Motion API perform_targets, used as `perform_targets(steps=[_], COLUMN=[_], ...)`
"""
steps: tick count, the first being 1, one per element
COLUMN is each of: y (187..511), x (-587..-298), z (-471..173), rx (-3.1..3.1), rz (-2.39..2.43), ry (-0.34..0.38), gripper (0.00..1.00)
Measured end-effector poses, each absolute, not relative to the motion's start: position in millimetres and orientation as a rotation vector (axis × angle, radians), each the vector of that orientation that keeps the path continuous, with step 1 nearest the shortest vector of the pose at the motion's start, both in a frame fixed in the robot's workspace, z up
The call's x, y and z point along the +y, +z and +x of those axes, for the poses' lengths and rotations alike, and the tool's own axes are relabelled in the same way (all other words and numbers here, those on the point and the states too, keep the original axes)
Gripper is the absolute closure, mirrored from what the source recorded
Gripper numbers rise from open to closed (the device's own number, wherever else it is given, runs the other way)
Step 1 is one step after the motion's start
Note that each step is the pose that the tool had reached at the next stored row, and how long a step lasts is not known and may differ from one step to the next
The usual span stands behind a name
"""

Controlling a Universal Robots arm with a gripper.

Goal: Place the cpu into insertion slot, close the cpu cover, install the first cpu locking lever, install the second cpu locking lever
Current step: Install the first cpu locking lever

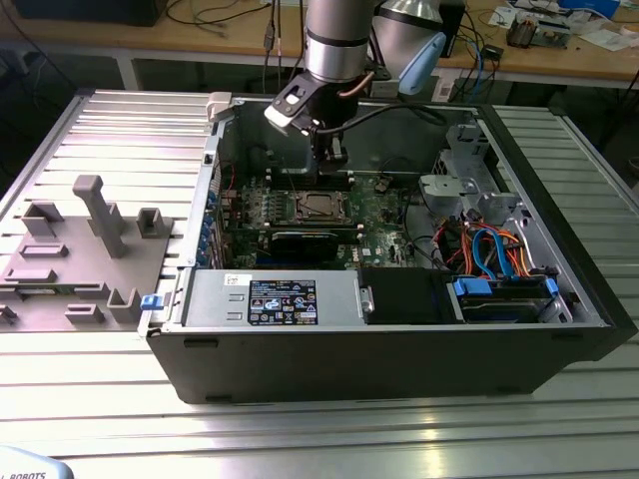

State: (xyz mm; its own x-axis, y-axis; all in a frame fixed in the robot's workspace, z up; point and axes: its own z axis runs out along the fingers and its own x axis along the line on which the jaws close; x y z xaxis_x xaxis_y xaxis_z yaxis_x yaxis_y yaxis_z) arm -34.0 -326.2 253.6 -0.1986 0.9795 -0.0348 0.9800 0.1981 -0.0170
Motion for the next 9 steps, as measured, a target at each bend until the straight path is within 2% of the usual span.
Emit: perform_targets(steps=[9], y=[253.6], x=[-326.2], z=[-34.0], rx=[2.467], rz=[1.916], ry=[-0.054], gripper=[0.89])
